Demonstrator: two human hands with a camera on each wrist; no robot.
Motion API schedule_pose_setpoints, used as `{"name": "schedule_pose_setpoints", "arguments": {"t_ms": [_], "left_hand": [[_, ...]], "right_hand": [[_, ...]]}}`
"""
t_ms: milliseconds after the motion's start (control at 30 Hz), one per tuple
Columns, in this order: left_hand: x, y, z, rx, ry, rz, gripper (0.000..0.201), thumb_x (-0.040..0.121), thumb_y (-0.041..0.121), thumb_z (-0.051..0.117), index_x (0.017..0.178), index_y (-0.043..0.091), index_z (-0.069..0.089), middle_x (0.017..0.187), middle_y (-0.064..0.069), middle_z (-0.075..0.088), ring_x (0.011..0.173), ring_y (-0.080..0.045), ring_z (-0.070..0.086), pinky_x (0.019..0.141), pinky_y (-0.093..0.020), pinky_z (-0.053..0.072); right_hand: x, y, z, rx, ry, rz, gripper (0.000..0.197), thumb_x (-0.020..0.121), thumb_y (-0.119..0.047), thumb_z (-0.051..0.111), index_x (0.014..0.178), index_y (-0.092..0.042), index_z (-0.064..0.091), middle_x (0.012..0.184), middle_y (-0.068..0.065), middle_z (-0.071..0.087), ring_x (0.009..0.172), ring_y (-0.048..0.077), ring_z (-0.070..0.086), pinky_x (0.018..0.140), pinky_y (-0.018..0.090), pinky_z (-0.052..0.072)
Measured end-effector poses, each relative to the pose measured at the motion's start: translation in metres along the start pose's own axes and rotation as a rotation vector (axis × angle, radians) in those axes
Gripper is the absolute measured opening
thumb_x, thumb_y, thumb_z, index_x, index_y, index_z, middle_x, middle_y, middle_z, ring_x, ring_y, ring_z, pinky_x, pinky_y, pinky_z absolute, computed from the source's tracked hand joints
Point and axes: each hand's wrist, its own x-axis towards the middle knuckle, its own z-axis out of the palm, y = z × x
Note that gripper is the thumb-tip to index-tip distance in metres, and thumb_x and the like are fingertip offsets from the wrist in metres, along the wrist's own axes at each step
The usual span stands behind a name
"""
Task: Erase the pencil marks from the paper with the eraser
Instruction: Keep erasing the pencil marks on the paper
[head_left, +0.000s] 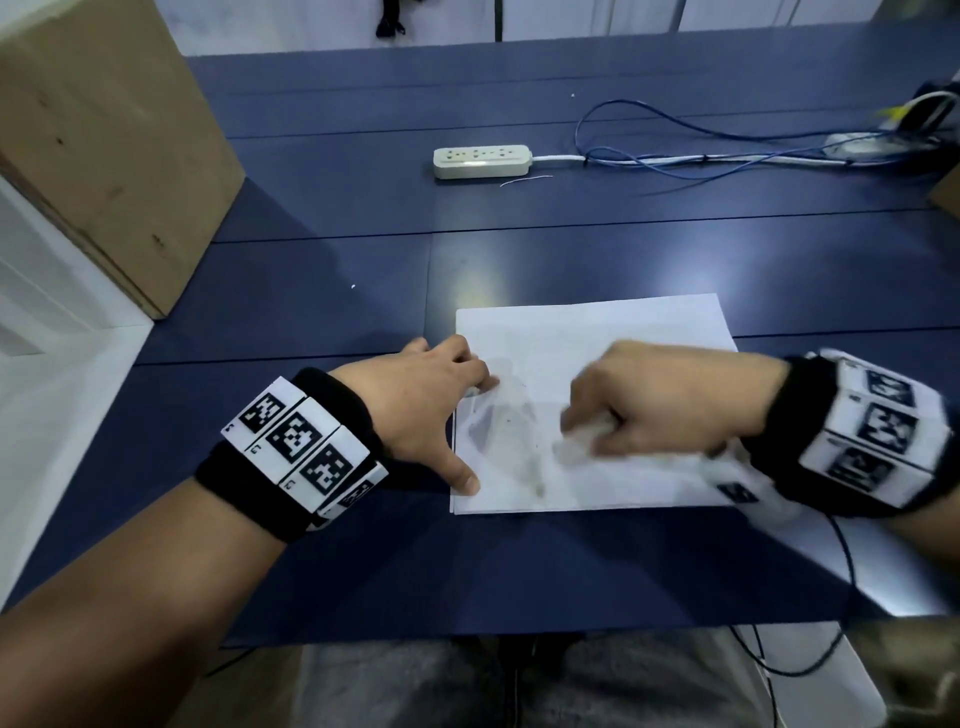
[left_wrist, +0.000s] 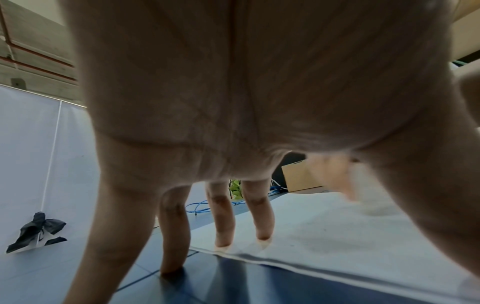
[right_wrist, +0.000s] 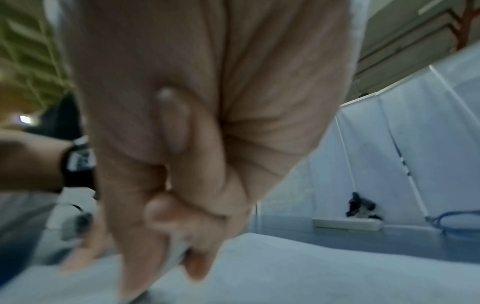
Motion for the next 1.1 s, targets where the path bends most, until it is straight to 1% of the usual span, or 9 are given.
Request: {"name": "schedule_pose_setpoints", "arguments": {"t_ms": [133,333,533,700,800,933,1000,1067,1100], "left_hand": [[-0.001,0.001,0.000,0.004,0.005,-0.006,0.104,0.051,0.077,0.074,0.139,0.038,0.033,0.126,0.018,0.031,0.112,-0.016,0.036,0.093,-0.042,0.049],[0.001,-0.002,0.002,-0.013,0.011,0.005,0.111,0.050,0.077,0.075,0.144,0.040,0.030,0.126,0.018,0.029,0.111,-0.016,0.035,0.094,-0.042,0.049],[0.000,-0.001,0.001,-0.013,0.011,-0.001,0.106,0.050,0.077,0.075,0.141,0.041,0.032,0.126,0.019,0.030,0.109,-0.014,0.035,0.093,-0.042,0.049],[0.001,-0.002,0.002,-0.002,0.010,0.003,0.110,0.050,0.077,0.074,0.144,0.039,0.030,0.126,0.018,0.030,0.113,-0.016,0.036,0.094,-0.042,0.049],[0.001,-0.001,0.001,0.000,0.005,0.005,0.110,0.051,0.077,0.075,0.144,0.039,0.030,0.126,0.018,0.030,0.113,-0.016,0.036,0.095,-0.041,0.049],[0.000,0.000,0.000,-0.008,0.007,-0.001,0.106,0.050,0.077,0.074,0.140,0.040,0.033,0.125,0.019,0.030,0.112,-0.015,0.036,0.093,-0.042,0.049],[0.000,-0.001,0.001,-0.007,0.013,-0.002,0.107,0.050,0.077,0.074,0.141,0.040,0.033,0.125,0.019,0.030,0.111,-0.014,0.036,0.093,-0.042,0.049],[0.000,-0.001,0.001,-0.006,0.010,-0.001,0.109,0.050,0.077,0.074,0.143,0.040,0.031,0.125,0.018,0.030,0.112,-0.015,0.036,0.094,-0.041,0.049],[0.000,-0.001,0.001,-0.003,0.008,0.002,0.109,0.051,0.077,0.075,0.143,0.040,0.030,0.126,0.018,0.030,0.112,-0.015,0.035,0.095,-0.041,0.049]], "right_hand": [[0.013,0.028,-0.007,-0.100,0.137,0.155,0.057,0.073,-0.064,0.029,0.087,-0.026,0.070,0.077,-0.001,0.067,0.075,0.021,0.059,0.070,0.042,0.054],[-0.016,-0.011,0.003,0.040,-0.119,-0.053,0.039,0.078,-0.041,0.057,0.111,-0.028,0.071,0.100,-0.009,0.069,0.079,0.006,0.053,0.077,0.022,0.047],[0.010,0.029,-0.007,-0.092,0.144,0.160,0.063,0.072,-0.066,0.026,0.094,-0.028,0.071,0.082,-0.002,0.068,0.075,0.018,0.058,0.074,0.038,0.052],[-0.017,-0.007,0.004,0.014,-0.076,-0.082,0.030,0.079,-0.033,0.060,0.106,-0.028,0.072,0.096,-0.008,0.069,0.077,0.008,0.054,0.074,0.023,0.046],[-0.005,-0.002,0.002,0.034,-0.049,-0.008,0.036,0.079,-0.045,0.060,0.108,-0.029,0.072,0.096,-0.010,0.071,0.076,0.006,0.052,0.077,0.023,0.048],[0.015,0.027,-0.006,-0.071,0.150,0.153,0.054,0.077,-0.063,0.037,0.092,-0.025,0.072,0.079,0.000,0.069,0.075,0.021,0.059,0.071,0.038,0.053],[0.009,0.022,-0.003,-0.054,0.143,0.099,0.033,0.081,-0.049,0.052,0.096,-0.027,0.072,0.085,-0.005,0.070,0.076,0.016,0.058,0.075,0.030,0.053],[-0.004,0.006,0.003,0.013,0.027,-0.027,0.031,0.078,-0.035,0.062,0.106,-0.028,0.073,0.096,-0.009,0.070,0.078,0.005,0.053,0.074,0.008,0.042],[-0.010,-0.002,0.006,0.038,-0.031,-0.064,0.032,0.079,-0.033,0.064,0.109,-0.028,0.072,0.100,-0.010,0.070,0.077,0.001,0.049,0.073,0.006,0.038]]}}
